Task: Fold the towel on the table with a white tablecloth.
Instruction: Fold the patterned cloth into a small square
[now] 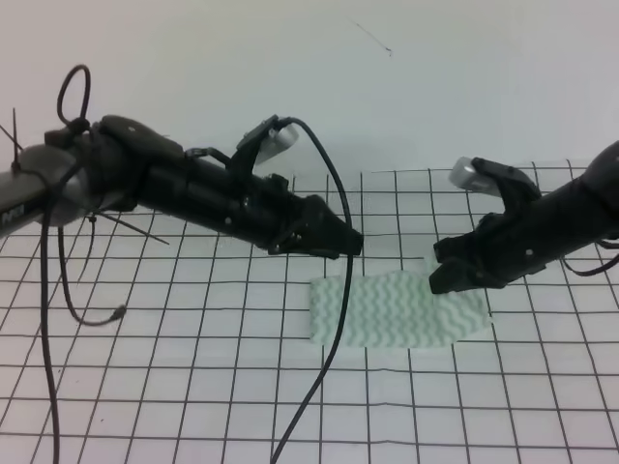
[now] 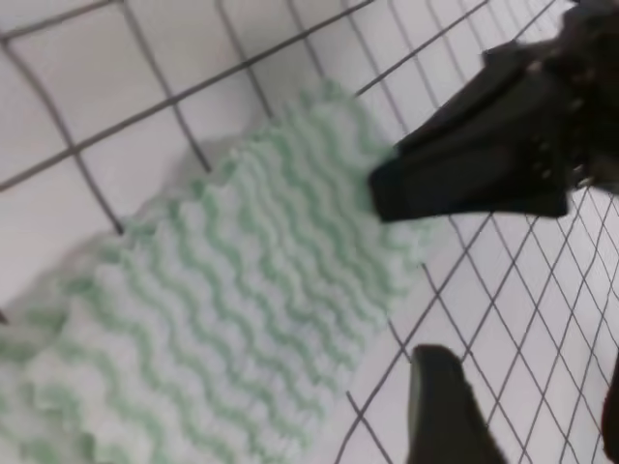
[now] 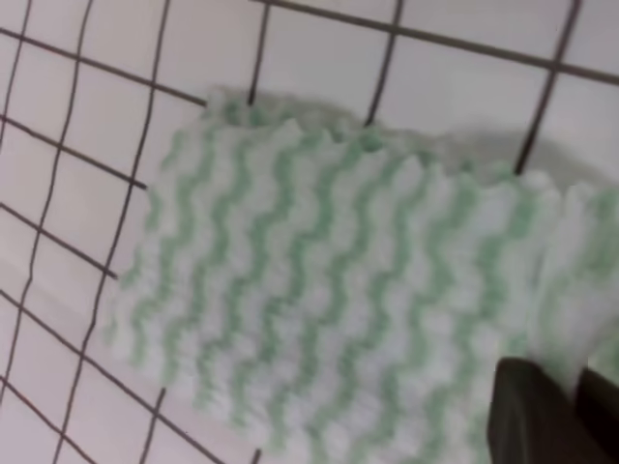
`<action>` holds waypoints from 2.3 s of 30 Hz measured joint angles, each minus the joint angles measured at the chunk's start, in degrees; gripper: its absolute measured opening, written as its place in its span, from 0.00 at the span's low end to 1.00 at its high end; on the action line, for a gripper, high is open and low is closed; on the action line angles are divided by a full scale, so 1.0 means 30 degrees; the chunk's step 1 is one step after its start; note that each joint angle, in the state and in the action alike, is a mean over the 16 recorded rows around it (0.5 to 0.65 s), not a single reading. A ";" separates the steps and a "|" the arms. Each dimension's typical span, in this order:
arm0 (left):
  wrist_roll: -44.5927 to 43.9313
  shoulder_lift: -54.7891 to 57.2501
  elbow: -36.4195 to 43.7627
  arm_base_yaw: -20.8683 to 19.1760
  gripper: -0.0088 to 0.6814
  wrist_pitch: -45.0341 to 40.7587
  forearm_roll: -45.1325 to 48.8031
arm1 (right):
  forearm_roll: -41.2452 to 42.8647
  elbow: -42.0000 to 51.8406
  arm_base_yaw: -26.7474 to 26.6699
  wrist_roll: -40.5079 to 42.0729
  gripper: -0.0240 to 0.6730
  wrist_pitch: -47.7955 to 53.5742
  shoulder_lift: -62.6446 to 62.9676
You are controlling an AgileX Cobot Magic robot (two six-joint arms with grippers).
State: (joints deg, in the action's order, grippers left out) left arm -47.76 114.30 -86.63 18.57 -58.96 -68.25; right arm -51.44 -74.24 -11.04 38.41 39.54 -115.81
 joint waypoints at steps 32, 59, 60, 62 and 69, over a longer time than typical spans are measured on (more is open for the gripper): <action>0.0791 -0.0596 -0.1328 -0.0337 0.49 -0.1413 0.0774 | 0.4342 -0.0032 -0.0377 -0.2774 0.23 -0.2186 0.0052; 0.1145 -0.0596 -0.1328 -0.0337 0.49 -0.1624 0.1261 | 0.5672 -0.0032 0.0353 -0.3418 0.43 -0.1836 -0.0197; 0.1145 -0.0596 -0.1328 -0.0337 0.49 -0.1619 0.1259 | 0.5535 -0.0032 0.0356 -0.3347 0.42 -0.1829 -0.0309; 0.1145 -0.0596 -0.1328 -0.0337 0.49 -0.1609 0.1254 | 0.5236 -0.0032 0.0357 -0.3160 0.42 -0.1828 -0.0499; 0.1145 -0.0596 -0.1328 -0.0337 0.49 -0.1582 0.1245 | 0.4195 -0.0032 0.0357 -0.2388 0.39 -0.1802 -0.0836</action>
State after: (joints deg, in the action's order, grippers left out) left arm -44.32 112.51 -90.62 17.56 -63.70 -64.52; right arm -38.86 -74.34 -9.97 31.25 34.14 -118.32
